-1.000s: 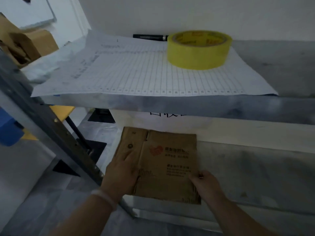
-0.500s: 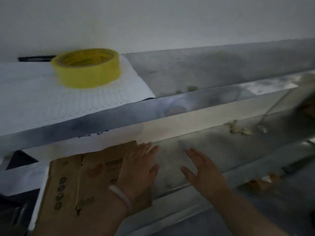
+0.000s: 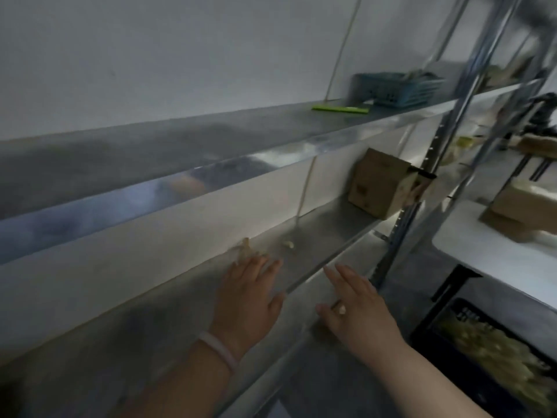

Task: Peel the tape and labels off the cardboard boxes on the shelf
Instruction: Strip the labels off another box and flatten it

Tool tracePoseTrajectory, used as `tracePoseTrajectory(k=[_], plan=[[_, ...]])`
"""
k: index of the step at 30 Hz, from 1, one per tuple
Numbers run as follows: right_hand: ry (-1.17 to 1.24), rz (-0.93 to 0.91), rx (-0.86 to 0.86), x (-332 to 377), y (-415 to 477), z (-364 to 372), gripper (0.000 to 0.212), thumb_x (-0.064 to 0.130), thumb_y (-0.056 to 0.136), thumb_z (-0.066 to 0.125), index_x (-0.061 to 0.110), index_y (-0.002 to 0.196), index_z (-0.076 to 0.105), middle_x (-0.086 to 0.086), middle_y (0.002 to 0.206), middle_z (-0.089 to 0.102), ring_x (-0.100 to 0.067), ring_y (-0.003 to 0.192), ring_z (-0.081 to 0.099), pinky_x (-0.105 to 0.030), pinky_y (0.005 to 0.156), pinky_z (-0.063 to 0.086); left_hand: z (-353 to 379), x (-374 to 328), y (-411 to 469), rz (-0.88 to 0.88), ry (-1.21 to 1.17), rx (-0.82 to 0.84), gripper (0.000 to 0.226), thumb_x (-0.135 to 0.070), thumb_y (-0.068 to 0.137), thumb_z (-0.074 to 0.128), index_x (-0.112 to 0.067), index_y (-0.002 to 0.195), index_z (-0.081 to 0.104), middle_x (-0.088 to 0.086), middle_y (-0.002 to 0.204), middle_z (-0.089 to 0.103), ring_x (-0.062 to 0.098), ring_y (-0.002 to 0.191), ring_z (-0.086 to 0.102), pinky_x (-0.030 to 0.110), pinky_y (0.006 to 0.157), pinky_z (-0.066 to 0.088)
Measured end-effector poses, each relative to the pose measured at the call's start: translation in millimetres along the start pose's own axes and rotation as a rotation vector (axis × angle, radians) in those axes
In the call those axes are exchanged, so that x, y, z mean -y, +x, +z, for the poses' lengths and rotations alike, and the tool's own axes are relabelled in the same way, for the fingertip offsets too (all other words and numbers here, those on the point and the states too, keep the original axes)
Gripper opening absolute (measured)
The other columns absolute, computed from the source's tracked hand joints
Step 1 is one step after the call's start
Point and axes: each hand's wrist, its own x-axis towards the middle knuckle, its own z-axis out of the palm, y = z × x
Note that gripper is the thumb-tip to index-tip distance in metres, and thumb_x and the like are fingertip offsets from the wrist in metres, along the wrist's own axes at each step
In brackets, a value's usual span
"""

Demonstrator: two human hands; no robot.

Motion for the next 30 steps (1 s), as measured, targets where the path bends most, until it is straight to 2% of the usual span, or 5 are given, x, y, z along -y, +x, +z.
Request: tracePoseTrajectory(k=[3,6,13,19,30], plan=[[-0.016,0.074,0.0,-62,5,-29,0.072,0.065,0.09,0.039,0.034,0.152,0.02,0.009,0.159,0.017,-0.013,0.148,0.013,-0.026,0.116,0.004,25,-49,43,0.039,-0.045,-0.01,0.058,-0.047,0.08,0.049,-0.023,0.133,0.053,0.002,0.133,0.055,0.024,0.122,0.051,0.043,0.108,0.035],[0.008,0.153,-0.036,-114,11,-46,0.073,0.063,0.091,0.044,0.039,0.153,0.012,0.015,0.16,0.008,-0.006,0.148,0.001,-0.024,0.116,-0.001,46,-88,78,0.07,-0.075,0.006,0.057,-0.049,0.08,0.047,-0.021,0.129,0.058,0.004,0.13,0.059,0.024,0.117,0.055,0.04,0.1,0.044],[0.028,0.24,-0.041,-189,53,-54,0.074,0.063,0.092,0.044,0.04,0.153,0.01,0.017,0.16,0.005,-0.004,0.147,-0.003,-0.024,0.115,-0.002,95,-137,174,0.072,-0.245,-0.009,0.063,-0.057,0.085,0.035,-0.028,0.14,0.044,-0.002,0.147,0.041,0.02,0.132,0.039,0.037,0.105,0.036],[0.041,0.257,-0.083,-250,135,-56,0.075,0.057,0.092,0.05,0.038,0.152,0.011,0.014,0.161,0.007,-0.006,0.148,0.002,-0.028,0.118,0.004,148,-146,269,0.103,-0.25,-0.023,0.063,-0.058,0.085,0.037,-0.027,0.14,0.045,0.001,0.144,0.045,0.023,0.129,0.044,0.041,0.103,0.04],[0.074,0.358,-0.067,-346,265,-52,0.073,0.055,0.092,0.049,0.035,0.153,0.014,0.011,0.161,0.011,-0.01,0.148,0.008,-0.034,0.121,0.015,201,-160,429,0.078,-0.312,0.042,0.067,-0.055,0.088,0.045,-0.031,0.148,0.03,-0.001,0.153,0.03,0.019,0.139,0.027,0.039,0.113,0.029]])
